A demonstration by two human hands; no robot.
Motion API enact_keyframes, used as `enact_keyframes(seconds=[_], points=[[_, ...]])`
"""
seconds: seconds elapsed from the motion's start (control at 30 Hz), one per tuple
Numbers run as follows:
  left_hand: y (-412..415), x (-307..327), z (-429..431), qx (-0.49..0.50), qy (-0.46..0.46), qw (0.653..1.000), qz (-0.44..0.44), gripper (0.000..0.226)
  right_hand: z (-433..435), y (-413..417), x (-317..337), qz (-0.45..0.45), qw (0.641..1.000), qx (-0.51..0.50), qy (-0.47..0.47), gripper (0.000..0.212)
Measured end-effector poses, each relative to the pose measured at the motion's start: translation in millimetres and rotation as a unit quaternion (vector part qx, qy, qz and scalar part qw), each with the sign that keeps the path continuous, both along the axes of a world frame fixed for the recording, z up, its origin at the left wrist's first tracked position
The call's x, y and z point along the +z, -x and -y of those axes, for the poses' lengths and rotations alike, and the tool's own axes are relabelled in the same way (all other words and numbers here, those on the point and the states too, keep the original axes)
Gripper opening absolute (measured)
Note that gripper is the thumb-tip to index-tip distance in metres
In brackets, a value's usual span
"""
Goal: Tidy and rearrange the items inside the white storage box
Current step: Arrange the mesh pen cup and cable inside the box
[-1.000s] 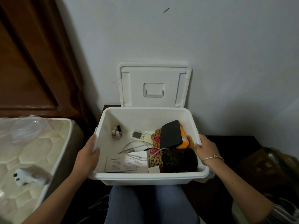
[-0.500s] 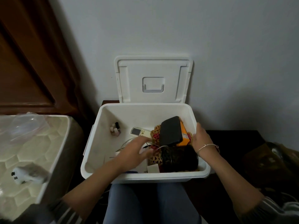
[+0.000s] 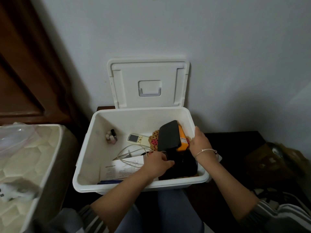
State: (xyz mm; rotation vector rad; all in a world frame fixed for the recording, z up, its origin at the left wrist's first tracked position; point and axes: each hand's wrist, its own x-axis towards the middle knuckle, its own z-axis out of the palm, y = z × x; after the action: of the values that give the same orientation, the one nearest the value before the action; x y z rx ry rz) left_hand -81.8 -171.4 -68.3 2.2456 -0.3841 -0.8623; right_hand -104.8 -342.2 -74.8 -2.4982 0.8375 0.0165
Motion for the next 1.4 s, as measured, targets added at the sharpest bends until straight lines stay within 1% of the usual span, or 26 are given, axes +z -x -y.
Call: enact_keyframes(seconds=[0.1, 0.17, 0.3, 0.4, 0.47, 0.5, 0.53, 0.6, 0.63, 0.7, 0.73, 0.8, 0.9, 0.93, 0.97, 1.0, 1.03, 1.07, 1.1, 1.13, 1.2, 1.23, 1.27, 1.33, 1.4], points=[[4, 11, -3, 0.040, 0.091, 0.994, -0.052, 0.024, 2, 2, 0, 0.020, 1.000, -0.002, 0.001, 0.048], [2, 24, -7, 0.045, 0.121, 0.991, -0.039, 0.027, 2, 3, -1, 0.038, 0.999, -0.005, -0.007, 0.045], [-11, 52, -26, 0.029, 0.156, 0.987, 0.036, 0.033, 2, 5, -3, 0.071, 0.997, -0.020, -0.019, 0.036], [-22, 72, -48, 0.034, 0.187, 0.977, 0.094, 0.029, 3, 10, -2, 0.157, 0.987, -0.024, -0.017, 0.030], [-31, 81, -64, 0.021, 0.189, 0.970, 0.154, 0.025, -1, 15, 4, 0.228, 0.974, 0.009, -0.014, 0.031], [-36, 86, -71, 0.006, 0.189, 0.966, 0.175, 0.023, -5, 17, 11, 0.257, 0.965, 0.039, -0.043, 0.032], [-40, 90, -78, -0.009, 0.185, 0.964, 0.193, 0.021, -13, 18, 19, 0.270, 0.955, 0.078, -0.096, 0.035], [-46, 95, -89, -0.024, 0.182, 0.958, 0.219, 0.017, -34, 17, 37, 0.239, 0.931, 0.179, -0.212, 0.049], [-47, 97, -93, -0.022, 0.189, 0.956, 0.224, 0.016, -45, 15, 44, 0.206, 0.922, 0.225, -0.239, 0.057], [-48, 99, -98, -0.005, 0.219, 0.951, 0.218, 0.014, -68, 9, 52, 0.143, 0.907, 0.291, -0.268, 0.066], [-48, 97, -100, 0.006, 0.232, 0.948, 0.217, 0.014, -78, 4, 53, 0.125, 0.901, 0.305, -0.281, 0.071], [-49, 92, -105, 0.030, 0.248, 0.941, 0.226, 0.014, -92, -8, 50, 0.123, 0.900, 0.295, -0.296, 0.082], [-51, 80, -114, 0.102, 0.279, 0.923, 0.245, 0.012, -112, -22, 44, 0.143, 0.903, 0.275, -0.298, 0.079], [-53, 73, -118, 0.137, 0.282, 0.916, 0.251, 0.016, -118, -26, 41, 0.144, 0.902, 0.272, -0.302, 0.078], [-56, 66, -122, 0.171, 0.280, 0.912, 0.247, 0.025, -124, -29, 39, 0.146, 0.901, 0.269, -0.306, 0.076], [-59, 58, -126, 0.201, 0.289, 0.911, 0.215, 0.039, -131, -32, 37, 0.152, 0.901, 0.266, -0.309, 0.075], [-60, 51, -131, 0.226, 0.318, 0.908, 0.152, 0.055, -138, -35, 36, 0.161, 0.900, 0.263, -0.308, 0.074], [-62, 45, -135, 0.240, 0.360, 0.898, 0.078, 0.068, -144, -37, 34, 0.170, 0.900, 0.264, -0.303, 0.073], [-64, 38, -140, 0.242, 0.391, 0.888, 0.019, 0.073, -149, -39, 32, 0.174, 0.898, 0.270, -0.300, 0.072], [-66, 31, -144, 0.241, 0.403, 0.883, -0.005, 0.073, -152, -42, 30, 0.169, 0.894, 0.282, -0.303, 0.069], [-70, 21, -154, 0.250, 0.391, 0.886, 0.024, 0.075, -154, -49, 23, 0.136, 0.881, 0.308, -0.333, 0.063], [-72, 18, -158, 0.266, 0.383, 0.883, 0.050, 0.078, -153, -52, 20, 0.121, 0.882, 0.312, -0.332, 0.061], [-75, 15, -162, 0.285, 0.374, 0.879, 0.079, 0.082, -150, -55, 17, 0.114, 0.894, 0.306, -0.307, 0.057], [-78, 9, -170, 0.313, 0.354, 0.871, 0.136, 0.089, -140, -63, 5, 0.113, 0.930, 0.285, -0.202, 0.051], [-79, 6, -176, 0.343, 0.346, 0.858, 0.166, 0.094, -132, -72, -9, 0.060, 0.946, 0.304, -0.099, 0.053]])
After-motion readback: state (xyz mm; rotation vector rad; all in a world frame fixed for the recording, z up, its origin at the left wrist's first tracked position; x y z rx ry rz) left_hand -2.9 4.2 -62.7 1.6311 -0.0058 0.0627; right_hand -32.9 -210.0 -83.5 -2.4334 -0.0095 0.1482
